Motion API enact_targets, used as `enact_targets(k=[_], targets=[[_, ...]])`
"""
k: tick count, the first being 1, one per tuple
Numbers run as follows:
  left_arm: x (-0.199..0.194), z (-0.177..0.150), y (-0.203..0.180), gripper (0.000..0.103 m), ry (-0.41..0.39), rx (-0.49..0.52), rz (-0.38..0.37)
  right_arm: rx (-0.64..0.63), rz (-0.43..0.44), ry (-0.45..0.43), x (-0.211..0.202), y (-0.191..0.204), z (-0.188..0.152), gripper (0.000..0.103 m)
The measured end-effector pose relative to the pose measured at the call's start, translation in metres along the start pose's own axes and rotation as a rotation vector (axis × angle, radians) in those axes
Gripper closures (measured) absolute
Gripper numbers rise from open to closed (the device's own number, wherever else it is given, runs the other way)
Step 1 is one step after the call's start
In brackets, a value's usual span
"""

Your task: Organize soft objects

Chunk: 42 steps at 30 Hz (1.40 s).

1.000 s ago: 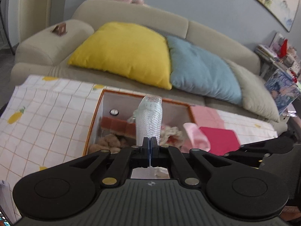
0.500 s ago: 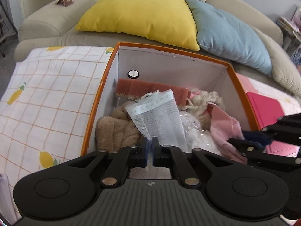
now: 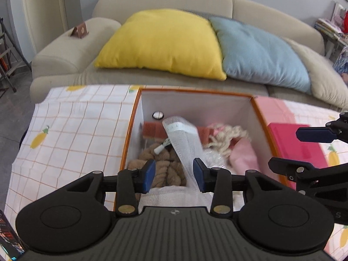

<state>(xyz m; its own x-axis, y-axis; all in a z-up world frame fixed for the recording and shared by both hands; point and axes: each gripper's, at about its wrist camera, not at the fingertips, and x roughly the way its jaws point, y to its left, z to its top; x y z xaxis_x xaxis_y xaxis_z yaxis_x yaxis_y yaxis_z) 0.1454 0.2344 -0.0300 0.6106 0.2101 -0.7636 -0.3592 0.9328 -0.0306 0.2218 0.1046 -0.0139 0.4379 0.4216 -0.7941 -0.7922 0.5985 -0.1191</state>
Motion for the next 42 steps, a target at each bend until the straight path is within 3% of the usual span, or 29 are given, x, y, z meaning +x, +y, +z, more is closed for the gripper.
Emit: enact_targets(k=[6, 17, 24, 27, 30, 35, 42], targets=[[-0.042, 0.009, -0.016, 0.053, -0.097, 0.020, -0.003, 0.080, 0.000, -0.083, -0.050, -0.014, -0.002, 0.034], [-0.114, 0.006, -0.057, 0.041, -0.220, 0.071, -0.025, 0.166, 0.007, -0.200, -0.137, -0.037, -0.027, 0.030], [-0.149, 0.000, -0.081, 0.023, -0.291, 0.082, -0.061, 0.282, 0.019, -0.238, -0.181, -0.060, -0.062, 0.025], [-0.165, -0.006, -0.092, 0.016, -0.336, 0.102, -0.047, 0.331, 0.017, -0.241, -0.197, -0.066, -0.077, 0.016], [-0.182, -0.017, -0.101, 0.014, -0.407, 0.118, -0.020, 0.355, -0.015, -0.263, -0.216, -0.069, -0.094, 0.007], [-0.202, -0.045, -0.115, 0.005, -0.501, 0.131, 0.017, 0.411, -0.116, -0.342, -0.245, -0.067, -0.126, 0.003], [-0.195, -0.092, -0.127, 0.004, -0.480, 0.072, 0.042, 0.513, -0.222, -0.455, -0.266, -0.047, -0.178, 0.003]])
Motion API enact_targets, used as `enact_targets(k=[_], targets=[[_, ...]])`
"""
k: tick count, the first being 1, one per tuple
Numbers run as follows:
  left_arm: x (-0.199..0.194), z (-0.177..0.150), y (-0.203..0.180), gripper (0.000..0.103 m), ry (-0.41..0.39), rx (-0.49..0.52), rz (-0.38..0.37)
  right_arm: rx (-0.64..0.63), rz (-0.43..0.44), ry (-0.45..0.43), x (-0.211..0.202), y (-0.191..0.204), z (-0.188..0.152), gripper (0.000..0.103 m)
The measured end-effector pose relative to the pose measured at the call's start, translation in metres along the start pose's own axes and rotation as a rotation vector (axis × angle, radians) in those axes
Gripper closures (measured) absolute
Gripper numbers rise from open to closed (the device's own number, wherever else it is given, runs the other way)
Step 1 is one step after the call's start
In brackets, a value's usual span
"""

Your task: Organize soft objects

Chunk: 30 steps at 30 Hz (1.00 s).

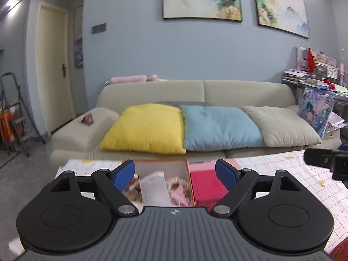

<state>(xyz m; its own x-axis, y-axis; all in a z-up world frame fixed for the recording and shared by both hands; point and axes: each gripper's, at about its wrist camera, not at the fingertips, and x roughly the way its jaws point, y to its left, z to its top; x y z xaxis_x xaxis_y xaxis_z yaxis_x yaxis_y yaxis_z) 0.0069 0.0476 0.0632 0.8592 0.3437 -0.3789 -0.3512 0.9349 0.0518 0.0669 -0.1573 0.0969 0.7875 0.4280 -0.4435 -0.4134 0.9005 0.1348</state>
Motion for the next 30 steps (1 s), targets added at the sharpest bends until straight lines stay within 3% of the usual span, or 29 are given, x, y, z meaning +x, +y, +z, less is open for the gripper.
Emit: enact_targets(k=[4, 7, 14, 21, 30], targets=[[0.003, -0.018, -0.003, 0.000, 0.045, -0.024, -0.026, -0.021, -0.046, -0.018, -0.007, 0.000, -0.023, 0.003], [0.005, -0.027, -0.004, 0.000, 0.062, -0.034, -0.034, -0.048, -0.086, 0.022, -0.002, -0.001, -0.038, 0.003], [0.016, -0.045, -0.012, 0.000, 0.137, 0.013, -0.026, -0.021, -0.070, 0.153, 0.017, -0.004, -0.059, 0.003], [0.023, -0.060, -0.011, 0.000, 0.238, 0.005, -0.033, -0.020, -0.054, 0.204, 0.026, 0.000, -0.071, 0.003], [0.025, -0.064, -0.010, 0.000, 0.272, 0.003, -0.038, -0.006, -0.075, 0.231, 0.031, -0.003, -0.076, 0.003]])
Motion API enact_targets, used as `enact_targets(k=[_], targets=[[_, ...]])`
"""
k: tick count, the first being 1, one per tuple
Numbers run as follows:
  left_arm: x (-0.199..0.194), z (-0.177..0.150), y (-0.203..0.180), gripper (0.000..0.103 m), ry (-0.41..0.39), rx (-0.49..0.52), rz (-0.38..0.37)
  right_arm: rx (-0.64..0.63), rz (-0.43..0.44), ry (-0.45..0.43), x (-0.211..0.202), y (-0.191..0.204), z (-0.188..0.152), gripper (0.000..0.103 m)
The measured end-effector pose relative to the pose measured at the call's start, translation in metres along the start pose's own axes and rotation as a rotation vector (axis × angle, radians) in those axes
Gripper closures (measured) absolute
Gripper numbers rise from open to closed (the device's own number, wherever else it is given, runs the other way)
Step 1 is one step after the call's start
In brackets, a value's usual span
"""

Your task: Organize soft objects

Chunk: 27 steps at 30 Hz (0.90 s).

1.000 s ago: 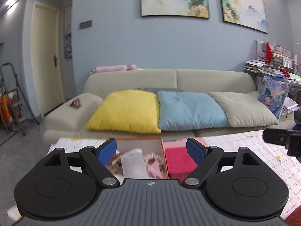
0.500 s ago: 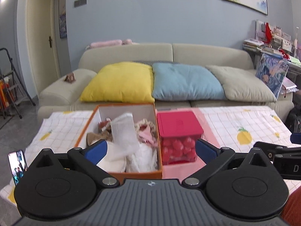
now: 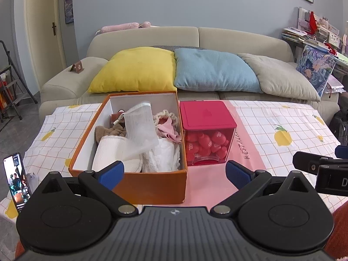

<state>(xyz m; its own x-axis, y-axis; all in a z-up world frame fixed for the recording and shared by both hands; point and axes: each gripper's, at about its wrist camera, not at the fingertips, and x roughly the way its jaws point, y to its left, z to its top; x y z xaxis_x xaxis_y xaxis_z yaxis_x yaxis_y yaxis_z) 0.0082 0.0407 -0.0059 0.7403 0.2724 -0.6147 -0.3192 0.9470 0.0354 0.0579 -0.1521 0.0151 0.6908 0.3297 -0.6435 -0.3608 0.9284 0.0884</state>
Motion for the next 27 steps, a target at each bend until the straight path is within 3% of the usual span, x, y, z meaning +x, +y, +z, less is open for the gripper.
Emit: enact_targets(k=[27], targets=[[0.0011, 0.0027, -0.0005, 0.000, 0.007, 0.024, 0.003, -0.009, -0.004, 0.010, 0.0041, 0.0020, -0.0007, 0.003]])
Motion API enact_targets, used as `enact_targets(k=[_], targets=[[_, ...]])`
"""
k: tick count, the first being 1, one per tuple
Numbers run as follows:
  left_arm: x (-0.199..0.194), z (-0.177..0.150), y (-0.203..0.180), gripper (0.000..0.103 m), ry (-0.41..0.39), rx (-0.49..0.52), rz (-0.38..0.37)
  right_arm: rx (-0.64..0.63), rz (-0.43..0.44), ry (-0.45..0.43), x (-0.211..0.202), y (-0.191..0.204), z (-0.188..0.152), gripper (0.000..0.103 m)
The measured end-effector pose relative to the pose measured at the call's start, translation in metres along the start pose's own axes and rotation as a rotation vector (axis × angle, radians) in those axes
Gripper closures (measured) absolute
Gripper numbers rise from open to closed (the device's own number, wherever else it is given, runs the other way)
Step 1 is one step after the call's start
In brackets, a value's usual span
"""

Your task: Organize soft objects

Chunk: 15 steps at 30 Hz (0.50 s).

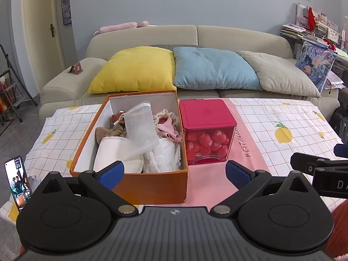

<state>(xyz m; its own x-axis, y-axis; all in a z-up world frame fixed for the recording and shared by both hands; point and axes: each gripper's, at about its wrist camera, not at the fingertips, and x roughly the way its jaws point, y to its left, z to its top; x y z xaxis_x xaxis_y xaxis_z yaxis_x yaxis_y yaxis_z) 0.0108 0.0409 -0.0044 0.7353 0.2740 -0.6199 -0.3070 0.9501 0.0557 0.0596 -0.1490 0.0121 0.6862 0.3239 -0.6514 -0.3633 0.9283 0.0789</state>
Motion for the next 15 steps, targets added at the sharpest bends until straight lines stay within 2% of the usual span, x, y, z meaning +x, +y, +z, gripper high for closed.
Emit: enact_targets(k=[15], targets=[[-0.0002, 0.0003, -0.0026, 0.000, -0.007, 0.011, 0.001, 0.000, -0.004, -0.004, 0.0012, -0.0022, 0.0006, 0.003]])
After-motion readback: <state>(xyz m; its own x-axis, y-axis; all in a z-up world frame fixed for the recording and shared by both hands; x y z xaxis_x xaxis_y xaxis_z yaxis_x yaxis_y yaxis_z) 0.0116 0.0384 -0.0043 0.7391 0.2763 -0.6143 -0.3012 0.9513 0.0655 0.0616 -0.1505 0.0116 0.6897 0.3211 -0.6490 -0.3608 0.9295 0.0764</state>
